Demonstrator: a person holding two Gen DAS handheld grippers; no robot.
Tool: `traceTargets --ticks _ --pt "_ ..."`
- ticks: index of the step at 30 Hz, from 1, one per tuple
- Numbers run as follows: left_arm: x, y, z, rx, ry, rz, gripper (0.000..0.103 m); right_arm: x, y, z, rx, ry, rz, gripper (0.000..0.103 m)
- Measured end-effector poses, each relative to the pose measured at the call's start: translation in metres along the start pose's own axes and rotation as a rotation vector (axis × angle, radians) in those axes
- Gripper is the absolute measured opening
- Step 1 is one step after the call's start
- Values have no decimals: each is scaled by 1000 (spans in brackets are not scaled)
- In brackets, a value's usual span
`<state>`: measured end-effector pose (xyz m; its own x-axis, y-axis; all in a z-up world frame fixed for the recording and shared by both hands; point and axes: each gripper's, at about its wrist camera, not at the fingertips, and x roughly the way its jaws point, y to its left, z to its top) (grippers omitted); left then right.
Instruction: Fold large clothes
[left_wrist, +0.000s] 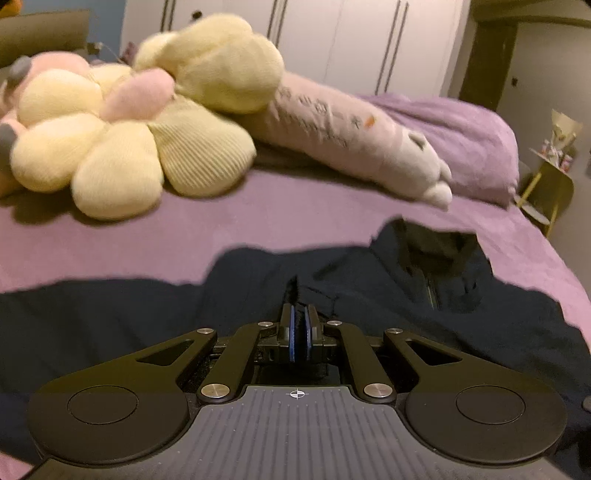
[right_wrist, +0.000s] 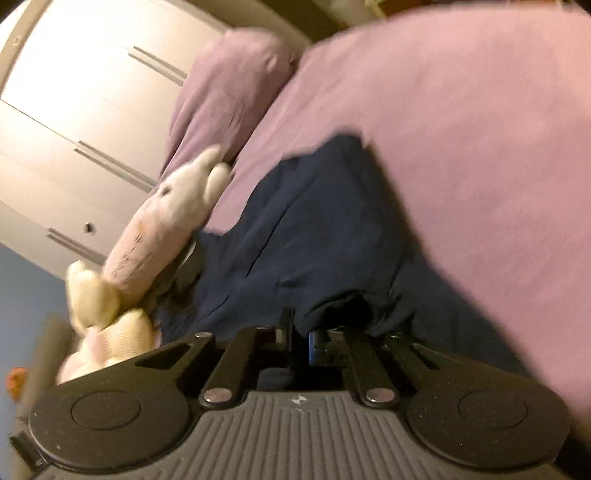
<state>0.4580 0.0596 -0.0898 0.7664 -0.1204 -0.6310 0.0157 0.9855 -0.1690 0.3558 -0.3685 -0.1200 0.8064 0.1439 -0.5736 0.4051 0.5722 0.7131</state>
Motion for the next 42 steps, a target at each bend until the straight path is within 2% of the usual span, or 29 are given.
traceTargets --ticks 3,6,7,8,9,10,11,12,13,15,17,18,19,20,21,23,25,26,27,28,30,34,36,39,40,41,42 --pt "16 -11 -20 57 26 40 9 7 0 -4 -124 -14 -106 5" --pt "30 -9 -34 69 59 74 13 17 15 -14 -349 -45 -193 5" --pt "30 -6 -37 69 56 88 21 19 20 -14 -402 -40 -213 6" --pt "28 -2 -37 66 52 98 29 18 25 -14 -441 -22 -221 9" --pt "24 2 -35 63 51 103 32 18 30 -11 -467 -2 -223 13" --pt "18 8 -33 61 51 114 35 9 33 -9 -478 10 -220 24" --pt "11 12 -31 68 42 142 37 -2 34 -7 -477 8 -216 30" --pt "3 15 -30 81 27 172 37 -16 35 -8 -475 0 -205 40" --pt "-5 17 -28 84 4 187 38 -31 36 -8 -477 -15 -193 42" --pt "-19 14 -23 63 -33 155 41 -49 44 -10 -507 -69 -175 42" --pt "-23 -2 -21 57 -37 80 47 -46 60 -13 -552 -106 -160 42" --pt "-22 -12 -21 64 -34 45 50 -38 69 -17 -584 -108 -148 36" --pt "-18 -22 -23 78 -32 11 57 -23 79 -22 -619 -108 -131 24" --pt "-14 -31 -25 89 -25 -5 63 -7 87 -28 -651 -102 -112 21" --pt "-5 -40 -29 102 -7 -13 64 8 93 -34 -675 -83 -104 21" --pt "13 -50 -38 113 41 12 64 37 99 -43 -695 -39 -105 21" --pt "27 -52 -47 119 65 43 66 59 96 -49 -706 6 -144 18" --pt "29 -52 -50 144 50 54 73 67 92 -50 -709 19 -170 16" --pt "30 -54 -53 175 37 73 77 73 85 -49 -701 27 -186 7" --pt "32 -54 -55 191 33 85 83 74 78 -49 -691 20 -180 4" --pt "33 -46 -58 160 40 82 90 73 72 -48 -684 10 -164 2" --pt "12 -14 -51 -35 90 3 87 76 92 -57 -773 27 -240 2" --pt "-8 3 -48 -86 75 -24 87 66 105 -60 -790 14 -269 4" --pt "-43 30 -47 -117 40 -44 88 45 120 -77 -829 -73 -226 10" --pt "-57 45 -49 -133 28 -48 88 47 123 -83 -861 -71 -232 12" --pt "-71 60 -52 -151 20 -43 91 55 124 -89 -884 -25 -254 12" --pt "-84 77 -54 -165 15 -22 92 69 123 -94 -886 70 -297 11"
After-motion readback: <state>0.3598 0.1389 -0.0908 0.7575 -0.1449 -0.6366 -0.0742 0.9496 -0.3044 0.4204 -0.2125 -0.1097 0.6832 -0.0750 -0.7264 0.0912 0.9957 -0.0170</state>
